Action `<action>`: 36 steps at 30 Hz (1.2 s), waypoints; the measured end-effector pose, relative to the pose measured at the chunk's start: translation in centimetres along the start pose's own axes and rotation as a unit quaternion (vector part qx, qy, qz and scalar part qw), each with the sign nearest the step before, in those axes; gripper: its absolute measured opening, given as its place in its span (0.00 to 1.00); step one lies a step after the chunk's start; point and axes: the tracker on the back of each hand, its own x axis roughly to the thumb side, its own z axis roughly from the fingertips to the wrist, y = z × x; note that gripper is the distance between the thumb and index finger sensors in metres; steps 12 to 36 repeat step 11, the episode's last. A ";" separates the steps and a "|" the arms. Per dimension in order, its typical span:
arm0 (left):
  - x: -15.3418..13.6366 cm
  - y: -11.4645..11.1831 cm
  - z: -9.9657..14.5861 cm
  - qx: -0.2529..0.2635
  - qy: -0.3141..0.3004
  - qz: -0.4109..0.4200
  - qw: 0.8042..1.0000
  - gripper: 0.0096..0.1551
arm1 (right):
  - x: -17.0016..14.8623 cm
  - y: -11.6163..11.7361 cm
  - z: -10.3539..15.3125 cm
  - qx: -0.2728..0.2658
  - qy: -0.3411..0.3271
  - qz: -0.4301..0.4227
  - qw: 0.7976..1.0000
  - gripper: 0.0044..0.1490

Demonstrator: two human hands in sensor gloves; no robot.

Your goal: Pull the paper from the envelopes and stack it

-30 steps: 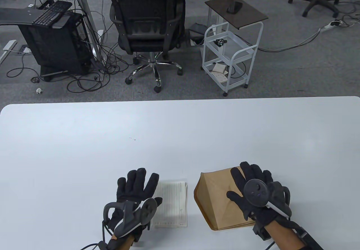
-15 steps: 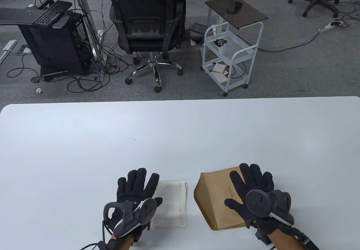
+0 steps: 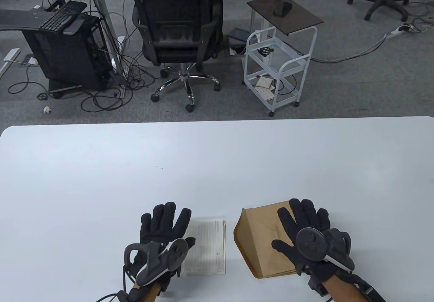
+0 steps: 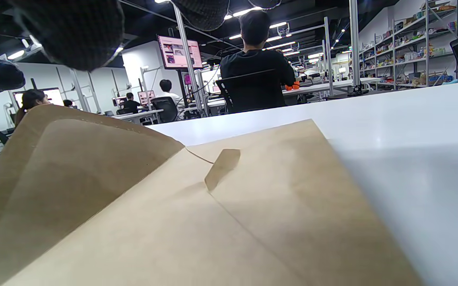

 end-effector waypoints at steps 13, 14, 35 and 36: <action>-0.1 -0.1 0.0 -0.009 0.001 -0.003 1.000 0.45 | -0.1 0.0 0.0 -0.005 -0.004 -0.007 1.000 0.53; -0.1 -0.1 0.0 -0.009 0.001 -0.003 1.000 0.45 | -0.1 0.0 0.0 -0.005 -0.004 -0.007 1.000 0.53; -0.1 -0.1 0.0 -0.009 0.001 -0.003 1.000 0.45 | -0.1 0.0 0.0 -0.005 -0.004 -0.007 1.000 0.53; -0.1 -0.1 0.0 -0.009 0.001 -0.003 1.000 0.45 | -0.1 0.0 0.0 -0.005 -0.004 -0.007 1.000 0.53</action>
